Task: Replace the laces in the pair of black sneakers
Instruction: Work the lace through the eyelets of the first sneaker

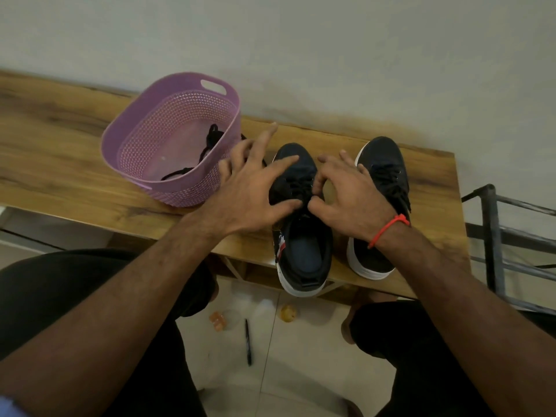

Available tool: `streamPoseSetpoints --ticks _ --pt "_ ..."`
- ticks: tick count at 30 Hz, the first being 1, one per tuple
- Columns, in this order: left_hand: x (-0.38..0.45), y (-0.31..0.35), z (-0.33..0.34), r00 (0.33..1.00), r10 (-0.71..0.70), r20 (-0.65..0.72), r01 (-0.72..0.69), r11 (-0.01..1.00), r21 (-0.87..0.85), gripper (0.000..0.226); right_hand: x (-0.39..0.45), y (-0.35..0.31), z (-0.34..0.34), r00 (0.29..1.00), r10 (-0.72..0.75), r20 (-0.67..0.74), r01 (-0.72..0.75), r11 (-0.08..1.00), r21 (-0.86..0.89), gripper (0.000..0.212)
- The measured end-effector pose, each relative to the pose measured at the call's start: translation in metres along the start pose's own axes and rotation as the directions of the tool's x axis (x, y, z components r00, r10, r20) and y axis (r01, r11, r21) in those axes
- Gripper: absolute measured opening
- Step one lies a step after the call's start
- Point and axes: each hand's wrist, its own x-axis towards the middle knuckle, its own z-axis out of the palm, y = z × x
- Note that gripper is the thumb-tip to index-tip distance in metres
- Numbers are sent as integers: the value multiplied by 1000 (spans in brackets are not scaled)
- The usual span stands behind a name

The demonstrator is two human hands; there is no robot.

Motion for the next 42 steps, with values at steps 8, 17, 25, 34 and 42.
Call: streamPoseSetpoints --ticks 8,17,25,34,42 --pt "2 -1 -4 991 -102 90 112 988 -103 103 4 -5 9 995 -95 -15 95 995 -40 22" --pt "0 -1 -4 994 -82 74 90 989 -118 80 2 -8 16 986 -161 -30 152 967 -203 15" --pt "-3 1 -7 997 -37 60 41 997 -66 22 7 1 -2 980 40 -193 -24 996 88 15" --pt "-3 5 -10 994 -54 94 64 992 -107 17 3 -6 15 976 -200 -86 174 954 -245 20" --pt "0 4 -14 988 -91 128 111 981 -161 15 8 2 4 944 -29 -330 45 998 41 14"
